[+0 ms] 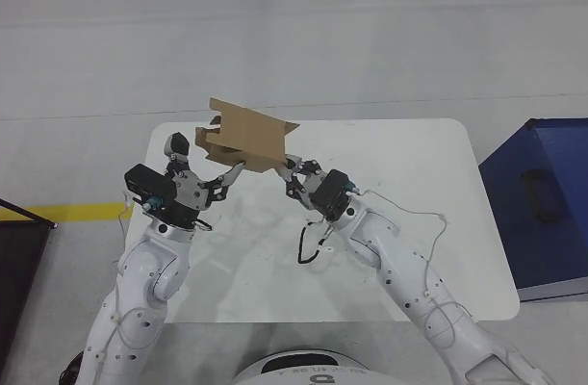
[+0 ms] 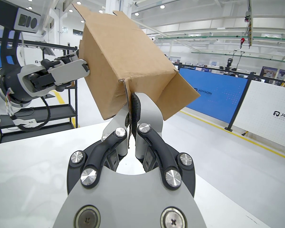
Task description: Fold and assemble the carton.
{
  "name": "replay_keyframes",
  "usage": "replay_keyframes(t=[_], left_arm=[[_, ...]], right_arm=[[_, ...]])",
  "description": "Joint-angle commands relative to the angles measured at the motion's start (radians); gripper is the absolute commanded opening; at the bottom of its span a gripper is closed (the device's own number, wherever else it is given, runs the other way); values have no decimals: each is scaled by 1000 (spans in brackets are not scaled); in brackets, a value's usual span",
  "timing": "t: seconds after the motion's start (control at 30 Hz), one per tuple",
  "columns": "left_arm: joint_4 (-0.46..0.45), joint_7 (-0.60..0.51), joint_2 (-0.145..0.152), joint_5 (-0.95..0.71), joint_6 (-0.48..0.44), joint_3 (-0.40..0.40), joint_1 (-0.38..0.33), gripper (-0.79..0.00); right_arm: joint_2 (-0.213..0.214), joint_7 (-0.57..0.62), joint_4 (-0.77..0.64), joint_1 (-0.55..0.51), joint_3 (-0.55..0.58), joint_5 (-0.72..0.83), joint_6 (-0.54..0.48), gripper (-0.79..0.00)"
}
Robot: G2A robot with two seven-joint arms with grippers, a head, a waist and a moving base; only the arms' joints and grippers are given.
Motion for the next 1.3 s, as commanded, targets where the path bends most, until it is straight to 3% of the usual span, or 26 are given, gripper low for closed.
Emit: replay_keyframes(t=[0.0, 0.57, 0.8, 1.0, 1.27], left_arm=[[5, 4, 0, 1, -5, 0, -1, 0], [41, 17, 3, 1, -39, -52, 8, 0], [38, 14, 5, -14, -75, -68, 31, 0], [64, -71, 5, -122, -110, -86, 53, 0], [86, -278, 7, -381, -194, -108, 40, 0]], right_arm=[[0, 1, 1, 2, -1, 0, -6, -785], [-6, 0, 31, 23, 28, 23, 43, -785], [-2, 55, 16, 18, 49, -171, 240, -785], [6, 39, -19, -7, 98, -240, 326, -785], [20, -3, -70, -39, 146, -303, 306, -785]])
